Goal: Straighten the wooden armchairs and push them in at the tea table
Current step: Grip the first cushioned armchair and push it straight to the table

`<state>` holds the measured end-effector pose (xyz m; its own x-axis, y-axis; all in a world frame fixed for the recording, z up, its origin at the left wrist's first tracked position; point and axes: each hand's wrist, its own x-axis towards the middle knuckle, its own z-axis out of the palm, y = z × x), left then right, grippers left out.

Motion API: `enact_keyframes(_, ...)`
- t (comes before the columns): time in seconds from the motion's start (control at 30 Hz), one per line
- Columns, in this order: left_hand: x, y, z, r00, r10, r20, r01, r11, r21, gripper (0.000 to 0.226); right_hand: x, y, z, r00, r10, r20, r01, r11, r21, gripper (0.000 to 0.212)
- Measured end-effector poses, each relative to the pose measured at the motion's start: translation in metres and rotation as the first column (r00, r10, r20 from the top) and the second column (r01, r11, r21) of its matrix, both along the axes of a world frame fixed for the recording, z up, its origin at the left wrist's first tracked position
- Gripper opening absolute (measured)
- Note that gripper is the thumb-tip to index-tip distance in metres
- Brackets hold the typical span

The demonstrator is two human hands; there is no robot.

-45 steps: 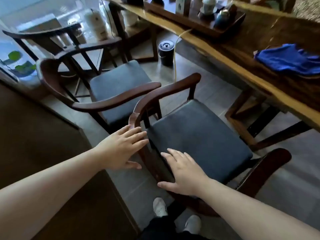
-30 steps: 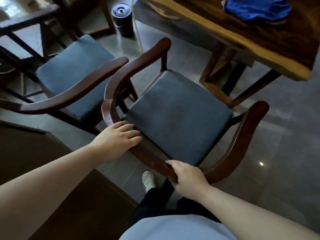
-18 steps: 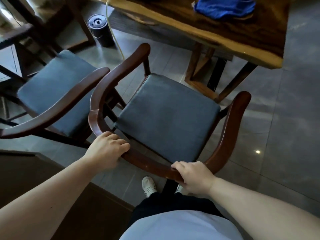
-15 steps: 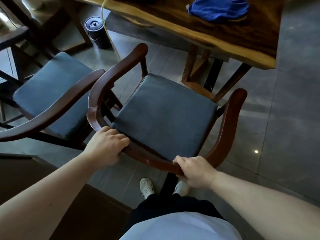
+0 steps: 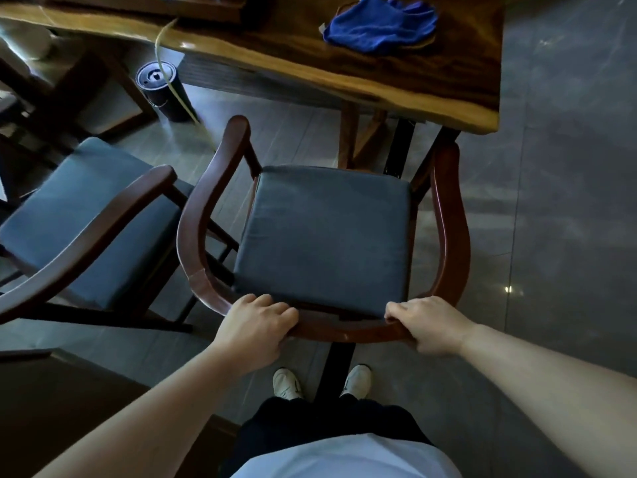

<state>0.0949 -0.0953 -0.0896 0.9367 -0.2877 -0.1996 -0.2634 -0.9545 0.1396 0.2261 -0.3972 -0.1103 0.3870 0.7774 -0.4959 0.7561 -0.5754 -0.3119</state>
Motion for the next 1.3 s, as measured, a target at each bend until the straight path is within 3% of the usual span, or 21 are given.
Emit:
enact_keyframes(0.17,-0.006,0.02,0.002,0.999,-0.03,0.017,0.031,0.998,-0.05,0.028,-0.009,0.004,0.004,0.99,-0.128,-0.059,0.129,0.992,0.013,0.036)
enact_keyframes(0.37,0.0,0.092,-0.002,0.999,-0.018,-0.035,0.014,0.993,-0.121,0.032,-0.06,0.057,0.016,0.976,-0.219,0.012,0.206,0.935,0.288,0.047)
enact_keyframes(0.5,0.017,0.104,-0.011,0.981,-0.166,-0.104,0.144,0.972,-0.186,0.025,-0.073,0.08,0.01,0.914,-0.374,0.156,0.296,0.879,0.374,0.042)
enact_keyframes(0.6,0.026,0.108,-0.013,0.953,-0.261,-0.151,0.244,0.962,-0.121,0.024,-0.076,0.08,0.007,0.892,-0.406,0.198,0.294,0.855,0.427,0.035)
enact_keyframes(0.73,0.037,0.111,-0.009,0.916,-0.311,-0.252,0.308,0.95,-0.054,0.033,-0.078,0.089,0.005,0.862,-0.458,0.218,0.335,0.836,0.434,0.026)
enact_keyframes(0.97,0.082,0.17,-0.001,0.915,-0.313,-0.255,0.337,0.94,0.053,0.038,-0.069,0.154,0.004,0.797,-0.563,0.218,0.443,0.79,0.424,0.029)
enact_keyframes(1.3,0.129,0.232,0.001,0.938,-0.313,-0.146,0.313,0.949,-0.023,0.035,-0.044,0.215,0.002,0.798,-0.561,0.221,0.446,0.796,0.408,0.039)
